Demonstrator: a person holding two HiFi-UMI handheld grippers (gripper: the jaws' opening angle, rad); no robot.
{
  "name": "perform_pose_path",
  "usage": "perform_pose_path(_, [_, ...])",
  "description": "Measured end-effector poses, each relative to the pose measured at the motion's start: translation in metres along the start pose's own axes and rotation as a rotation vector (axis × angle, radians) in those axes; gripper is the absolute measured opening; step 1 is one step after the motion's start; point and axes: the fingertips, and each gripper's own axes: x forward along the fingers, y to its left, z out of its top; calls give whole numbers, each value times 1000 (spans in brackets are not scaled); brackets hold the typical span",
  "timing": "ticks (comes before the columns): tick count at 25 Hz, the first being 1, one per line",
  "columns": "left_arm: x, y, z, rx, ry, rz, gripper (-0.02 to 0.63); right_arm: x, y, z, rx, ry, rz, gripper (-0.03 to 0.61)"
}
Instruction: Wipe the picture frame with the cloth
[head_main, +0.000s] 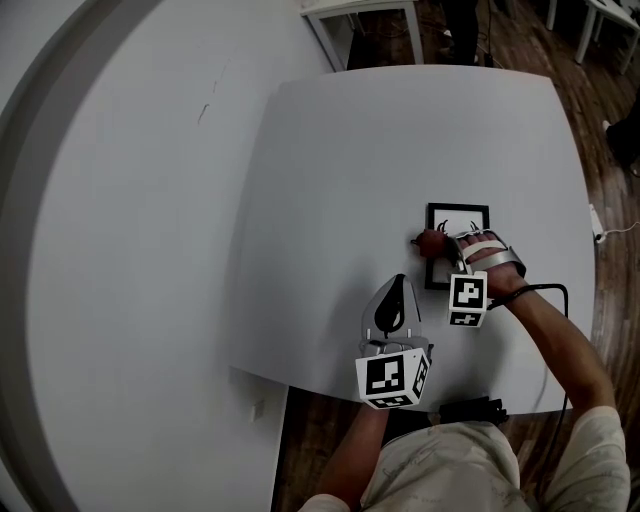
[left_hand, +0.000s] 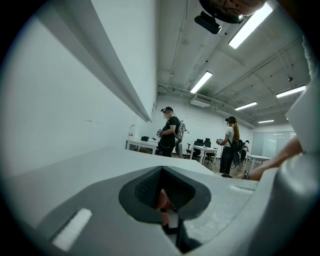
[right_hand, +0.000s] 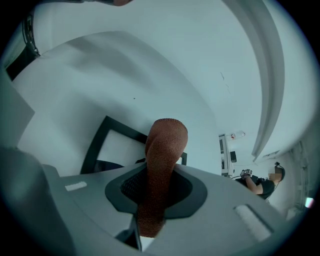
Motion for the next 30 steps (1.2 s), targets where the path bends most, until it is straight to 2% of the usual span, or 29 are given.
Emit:
perform_pose_path(10, [3, -1, -6, 6, 12, -11, 0, -43, 49, 12, -47, 0, 14, 95])
perform_pose_path(16, [2, -6, -6, 4, 9, -23, 0, -49, 55, 14, -52, -3, 7, 95])
perform_pose_path(22, [-1, -12, -4, 10, 3, -24, 0, -50, 31, -1, -10, 6, -32, 95])
perform_pose_path(30, [-7, -13, -5, 8, 9, -25, 0, -25, -33, -30, 7, 54, -111, 95])
